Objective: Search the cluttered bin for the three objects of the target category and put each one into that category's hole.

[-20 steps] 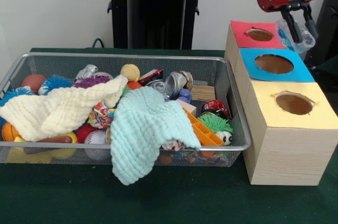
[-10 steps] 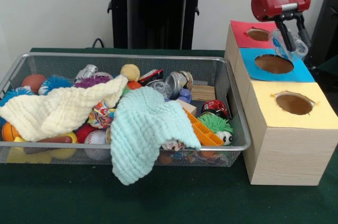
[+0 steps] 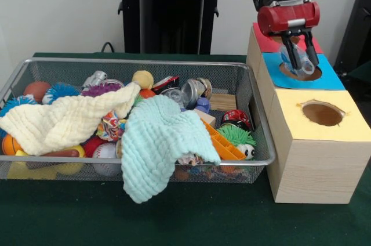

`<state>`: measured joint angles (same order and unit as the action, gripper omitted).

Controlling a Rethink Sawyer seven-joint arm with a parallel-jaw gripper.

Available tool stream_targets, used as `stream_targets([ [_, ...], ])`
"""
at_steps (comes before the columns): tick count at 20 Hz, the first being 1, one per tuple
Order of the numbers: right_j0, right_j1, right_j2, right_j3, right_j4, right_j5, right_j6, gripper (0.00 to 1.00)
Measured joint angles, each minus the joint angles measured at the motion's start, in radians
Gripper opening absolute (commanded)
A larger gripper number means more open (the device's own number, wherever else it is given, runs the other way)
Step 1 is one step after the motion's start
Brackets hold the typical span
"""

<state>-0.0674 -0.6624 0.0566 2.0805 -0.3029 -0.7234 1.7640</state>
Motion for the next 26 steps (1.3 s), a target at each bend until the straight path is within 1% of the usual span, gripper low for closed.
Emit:
stream_targets([
  [5, 0.0, 0.022, -0.009, 0.0, 0.0, -0.058, 0.0, 0.0],
  [17, 0.015, 0.055, -0.016, -0.001, 0.002, -0.126, 0.0, 0.0],
  [26, 0.065, 0.096, -0.025, -0.001, 0.059, -0.174, 0.0, 0.0],
])
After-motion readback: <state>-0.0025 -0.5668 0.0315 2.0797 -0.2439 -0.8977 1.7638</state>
